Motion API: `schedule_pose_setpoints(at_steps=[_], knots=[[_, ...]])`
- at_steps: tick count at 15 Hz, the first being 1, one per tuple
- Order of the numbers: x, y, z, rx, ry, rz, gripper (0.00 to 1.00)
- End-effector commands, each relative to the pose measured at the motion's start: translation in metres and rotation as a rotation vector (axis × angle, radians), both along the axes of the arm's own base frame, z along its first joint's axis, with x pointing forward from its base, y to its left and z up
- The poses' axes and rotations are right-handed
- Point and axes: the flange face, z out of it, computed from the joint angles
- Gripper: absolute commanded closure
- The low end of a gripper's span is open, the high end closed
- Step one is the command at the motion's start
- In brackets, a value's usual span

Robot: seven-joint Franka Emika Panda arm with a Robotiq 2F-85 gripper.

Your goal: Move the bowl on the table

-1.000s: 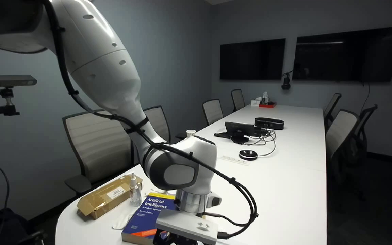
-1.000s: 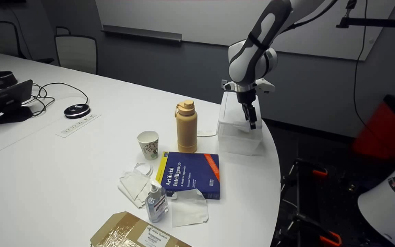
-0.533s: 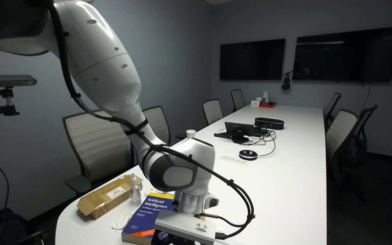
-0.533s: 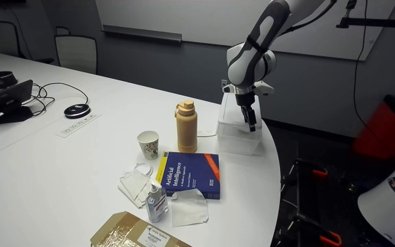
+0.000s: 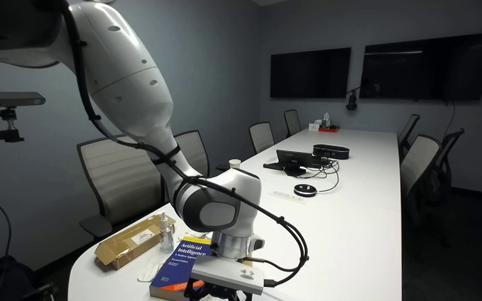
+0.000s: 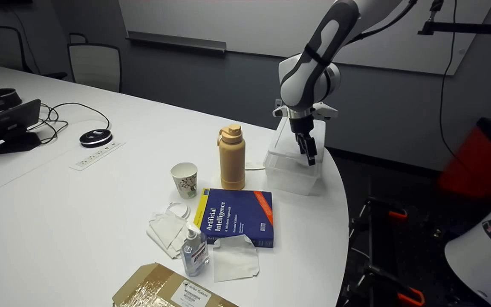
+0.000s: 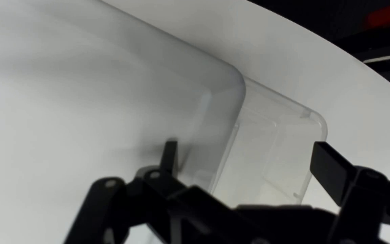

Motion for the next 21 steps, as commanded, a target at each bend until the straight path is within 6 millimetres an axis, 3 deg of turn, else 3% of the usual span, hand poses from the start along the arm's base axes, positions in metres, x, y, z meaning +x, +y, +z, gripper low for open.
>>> schedule_pose_setpoints(at_steps=[1, 5, 21], knots=[[0.002, 0.007, 0.003, 0.032, -0.019, 0.052, 0.00], [0.008, 0.016, 0.003, 0.054, -0.026, 0.096, 0.00], [0.039, 0.085, 0.004, 0.134, -0.053, 0.175, 0.00]])
